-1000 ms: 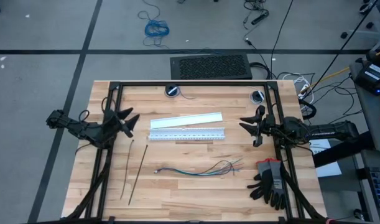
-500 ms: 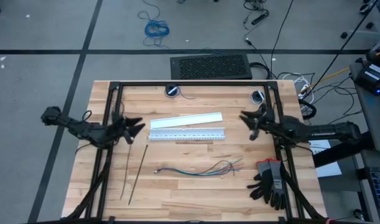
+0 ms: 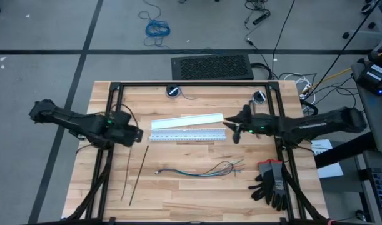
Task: Ziptie cables
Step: Wrap the left black zip tie around the colored cable wires
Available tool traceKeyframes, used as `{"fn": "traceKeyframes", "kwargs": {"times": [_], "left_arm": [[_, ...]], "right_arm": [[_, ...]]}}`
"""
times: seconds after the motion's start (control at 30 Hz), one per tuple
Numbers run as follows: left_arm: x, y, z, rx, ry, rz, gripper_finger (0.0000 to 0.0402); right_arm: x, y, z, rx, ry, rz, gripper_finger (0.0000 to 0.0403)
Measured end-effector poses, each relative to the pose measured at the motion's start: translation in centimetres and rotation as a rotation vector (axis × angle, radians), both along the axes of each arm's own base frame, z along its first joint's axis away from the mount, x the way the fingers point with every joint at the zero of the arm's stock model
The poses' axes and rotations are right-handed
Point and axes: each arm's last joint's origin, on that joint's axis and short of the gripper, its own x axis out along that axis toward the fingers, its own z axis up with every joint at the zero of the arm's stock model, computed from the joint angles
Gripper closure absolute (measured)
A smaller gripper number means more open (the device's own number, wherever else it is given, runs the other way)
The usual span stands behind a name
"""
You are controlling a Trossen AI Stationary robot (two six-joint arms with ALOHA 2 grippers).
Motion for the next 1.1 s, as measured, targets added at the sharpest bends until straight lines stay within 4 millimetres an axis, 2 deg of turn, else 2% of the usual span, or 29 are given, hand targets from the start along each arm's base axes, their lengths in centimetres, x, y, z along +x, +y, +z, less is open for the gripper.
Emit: {"fn": "traceKeyframes", "kwargs": {"times": [0.13,0.23,0.4,0.53,0.7,0.8,1.1], "left_arm": [[1.4,-0.9,-3.5,-0.217,0.047,0.014,0.0222],[1.7,-1.5,-4.4,-0.22,-0.002,0.025,0.0222],[0.5,-1.6,-4.8,-0.15,0.093,0.084,0.0222],[0.1,-2.0,-5.8,-0.187,0.105,0.114,0.0222],[-0.1,-2.3,-8.9,-0.298,0.131,0.175,0.0222],[-0.7,-2.3,-10.3,-0.31,0.209,0.245,0.0222],[-0.2,-2.4,-11.2,-0.274,0.242,0.249,0.0226]], "right_arm": [[2.5,0.0,0.1,-0.044,0.022,0.043,0.0303],[3.2,0.1,-0.1,-0.054,-0.007,0.107,0.0303],[3.2,0.2,-0.9,-0.025,0.056,0.124,0.0303],[3.0,0.2,-1.4,0.002,0.103,0.116,0.0303],[3.0,1.0,-1.5,0.015,0.104,0.144,0.0303],[3.0,1.7,-1.5,0.023,0.103,0.169,0.0303],[2.9,2.8,-1.6,0.005,0.118,0.171,0.0303]]}}
